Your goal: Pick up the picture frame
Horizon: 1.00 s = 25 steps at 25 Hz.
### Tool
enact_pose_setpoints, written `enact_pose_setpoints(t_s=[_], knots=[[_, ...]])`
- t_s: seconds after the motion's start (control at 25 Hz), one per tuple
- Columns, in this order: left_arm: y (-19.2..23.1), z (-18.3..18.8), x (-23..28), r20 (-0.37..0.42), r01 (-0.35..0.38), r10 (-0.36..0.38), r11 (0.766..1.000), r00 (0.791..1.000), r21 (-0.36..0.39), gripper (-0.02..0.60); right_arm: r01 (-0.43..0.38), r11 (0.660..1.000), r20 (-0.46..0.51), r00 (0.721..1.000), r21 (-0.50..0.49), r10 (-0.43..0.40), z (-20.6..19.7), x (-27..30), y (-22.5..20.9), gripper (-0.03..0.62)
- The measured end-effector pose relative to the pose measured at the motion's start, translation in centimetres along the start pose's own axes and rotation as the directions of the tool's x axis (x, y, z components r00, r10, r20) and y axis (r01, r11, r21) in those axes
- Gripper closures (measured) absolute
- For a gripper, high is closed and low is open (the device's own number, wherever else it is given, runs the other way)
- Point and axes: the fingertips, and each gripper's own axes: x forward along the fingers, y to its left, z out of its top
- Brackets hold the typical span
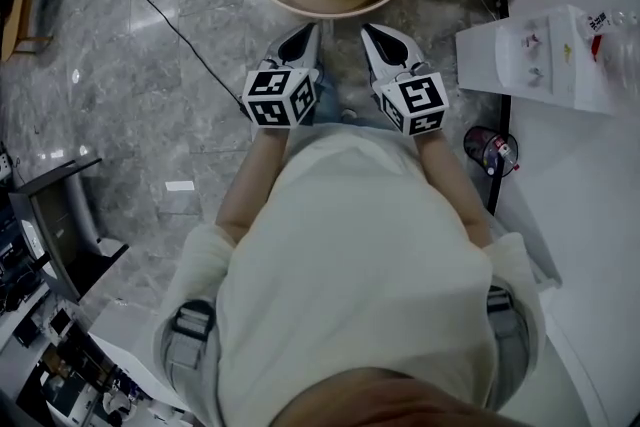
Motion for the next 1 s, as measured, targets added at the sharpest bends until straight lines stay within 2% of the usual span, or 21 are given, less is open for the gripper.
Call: enact_pose_setpoints(t_s=[0.36, 0.6, 0.8, 1.0], knots=[[5.5, 4.5, 5.4, -0.045, 0.027, -0.026, 1.000, 0.999, 0.010, 0.580, 0.008, 1.000, -0.039, 0.999, -0.008, -0.008, 3.0, 7.8, -3.5, 0.594], [8.8, 6.9, 8.9, -0.088, 0.054, -0.051, 0.998, 0.995, 0.034, 0.580, 0.044, 0.999, -0.046, 0.998, 0.020, -0.043, 4.5, 12.4, -5.5, 0.592], [11.0, 7.8, 11.7, -0.124, 0.082, -0.077, 0.996, 0.989, 0.033, 0.580, 0.052, 0.997, -0.063, 0.997, 0.062, -0.048, 4.4, 15.4, -6.8, 0.594], [13.1, 7.4, 14.4, -0.178, 0.109, -0.100, 0.993, 0.979, 0.041, 0.580, 0.106, 0.991, -0.098, 0.990, 0.083, -0.098, 3.4, 17.7, -8.4, 0.594]])
